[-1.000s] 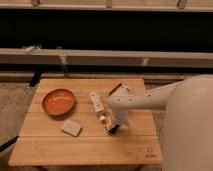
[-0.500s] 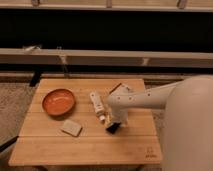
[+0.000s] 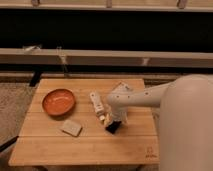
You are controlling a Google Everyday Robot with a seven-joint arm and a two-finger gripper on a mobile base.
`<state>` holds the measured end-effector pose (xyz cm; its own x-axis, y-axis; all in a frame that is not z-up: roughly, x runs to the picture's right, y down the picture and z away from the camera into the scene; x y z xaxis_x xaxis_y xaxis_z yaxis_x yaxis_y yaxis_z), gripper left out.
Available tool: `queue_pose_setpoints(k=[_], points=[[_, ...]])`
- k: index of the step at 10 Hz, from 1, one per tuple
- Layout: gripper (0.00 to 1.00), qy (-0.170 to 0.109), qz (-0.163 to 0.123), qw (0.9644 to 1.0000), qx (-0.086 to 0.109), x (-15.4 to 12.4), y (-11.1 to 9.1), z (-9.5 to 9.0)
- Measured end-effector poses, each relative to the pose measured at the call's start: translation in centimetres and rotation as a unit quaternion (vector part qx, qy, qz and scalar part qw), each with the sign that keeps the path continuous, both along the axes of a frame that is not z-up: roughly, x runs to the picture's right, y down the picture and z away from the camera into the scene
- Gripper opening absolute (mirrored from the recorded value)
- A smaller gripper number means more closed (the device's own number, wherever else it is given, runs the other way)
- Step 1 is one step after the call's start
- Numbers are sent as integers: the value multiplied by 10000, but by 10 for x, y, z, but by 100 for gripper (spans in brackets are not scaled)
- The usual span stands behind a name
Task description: Place the eraser in the ceramic cup
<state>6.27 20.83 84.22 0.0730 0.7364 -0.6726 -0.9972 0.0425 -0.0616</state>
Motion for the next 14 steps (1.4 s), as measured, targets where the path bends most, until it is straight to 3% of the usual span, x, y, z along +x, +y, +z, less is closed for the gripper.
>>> queue_pose_setpoints(k=[1,3,7,8,10,12,14], points=[[80,7,-6,10000,-22,-1,0,3],[69,16,-3,10000,-52,-1,1,7],[30,16,25,10000,-90,-2,1,9],[16,22,12,10000,-90,-1,0,8],[1,21,14,10000,-88,0,-1,7],[0,-37,2,9999,-109,-2,0,4],[0,-348,-109,9992,-147,-23,1,-11]])
